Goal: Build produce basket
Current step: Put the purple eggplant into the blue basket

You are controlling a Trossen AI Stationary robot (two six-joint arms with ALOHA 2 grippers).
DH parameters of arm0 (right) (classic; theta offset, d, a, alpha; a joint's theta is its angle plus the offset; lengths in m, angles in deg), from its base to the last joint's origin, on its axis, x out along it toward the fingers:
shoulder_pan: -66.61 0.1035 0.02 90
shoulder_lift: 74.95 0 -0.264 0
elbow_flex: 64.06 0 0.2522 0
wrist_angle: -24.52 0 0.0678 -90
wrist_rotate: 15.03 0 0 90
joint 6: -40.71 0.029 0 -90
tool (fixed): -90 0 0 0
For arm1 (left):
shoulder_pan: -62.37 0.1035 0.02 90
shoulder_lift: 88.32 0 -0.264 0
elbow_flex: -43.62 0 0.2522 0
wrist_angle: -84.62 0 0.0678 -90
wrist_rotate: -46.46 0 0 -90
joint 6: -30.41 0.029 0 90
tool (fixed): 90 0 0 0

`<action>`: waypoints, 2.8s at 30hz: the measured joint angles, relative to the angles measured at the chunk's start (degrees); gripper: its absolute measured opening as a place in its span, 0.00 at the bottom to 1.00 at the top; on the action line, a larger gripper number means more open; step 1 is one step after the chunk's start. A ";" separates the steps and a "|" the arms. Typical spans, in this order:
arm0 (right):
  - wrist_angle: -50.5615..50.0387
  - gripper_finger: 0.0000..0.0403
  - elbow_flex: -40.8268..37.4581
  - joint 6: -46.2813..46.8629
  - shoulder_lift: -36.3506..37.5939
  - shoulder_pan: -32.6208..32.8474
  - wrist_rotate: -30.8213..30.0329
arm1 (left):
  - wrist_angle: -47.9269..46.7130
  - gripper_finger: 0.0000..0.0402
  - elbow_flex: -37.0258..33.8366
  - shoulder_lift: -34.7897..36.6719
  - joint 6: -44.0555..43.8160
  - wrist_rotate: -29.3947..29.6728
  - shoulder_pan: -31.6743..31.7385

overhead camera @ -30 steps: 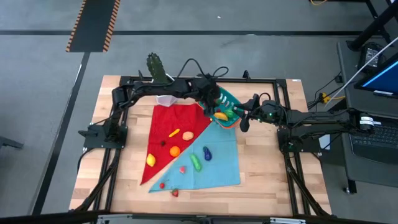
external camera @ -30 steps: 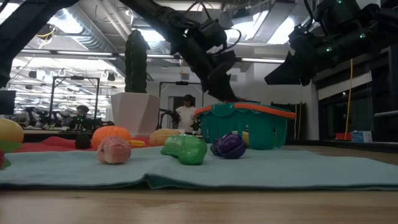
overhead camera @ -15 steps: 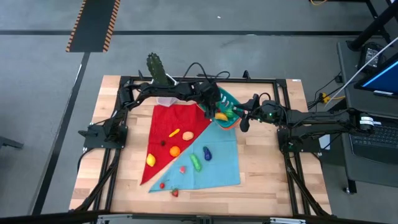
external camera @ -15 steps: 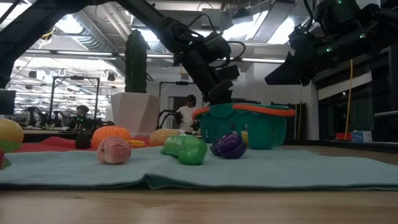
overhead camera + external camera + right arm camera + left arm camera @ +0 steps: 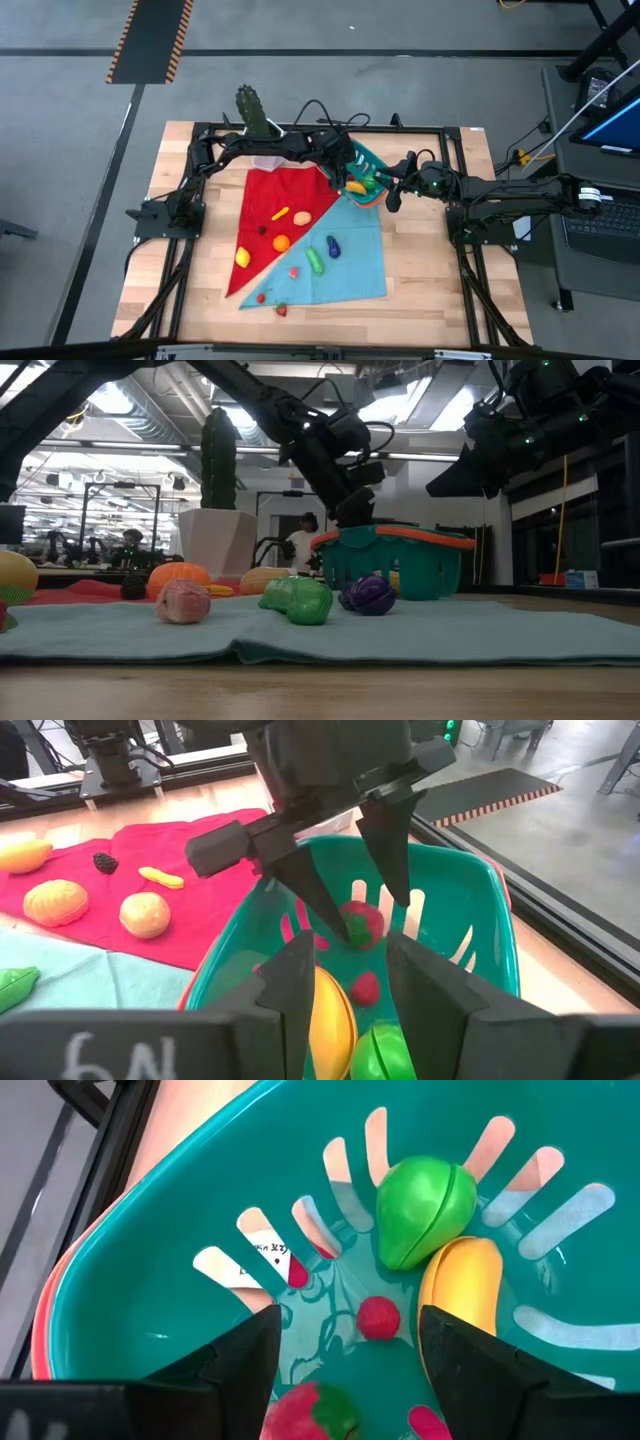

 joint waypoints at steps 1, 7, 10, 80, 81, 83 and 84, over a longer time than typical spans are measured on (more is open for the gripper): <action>0.00 0.32 0.00 0.00 0.00 0.00 0.00 | 0.02 0.57 0.00 0.00 0.35 0.00 0.00; -0.22 0.32 0.00 -0.02 0.00 0.00 -0.01 | 1.98 0.57 -0.04 1.88 1.14 0.00 -0.06; -0.22 0.32 0.00 -0.02 0.00 0.00 0.00 | 2.44 0.57 0.01 4.36 1.16 0.00 -0.07; -35.44 0.20 34.45 34.59 -28.27 41.51 -21.17 | 45.35 0.43 -74.36 64.74 -14.65 32.24 -37.94; -37.21 0.20 36.12 36.17 -29.63 42.04 -21.37 | 45.35 0.43 -74.36 64.74 -15.10 32.37 -38.46; -39.66 0.20 39.24 38.74 -32.47 43.03 -22.03 | 45.33 0.43 -74.36 64.74 -15.97 33.56 -39.68; -40.62 0.20 40.79 39.85 -33.89 43.58 -22.46 | 45.31 0.43 -74.36 64.74 -16.00 34.19 -40.29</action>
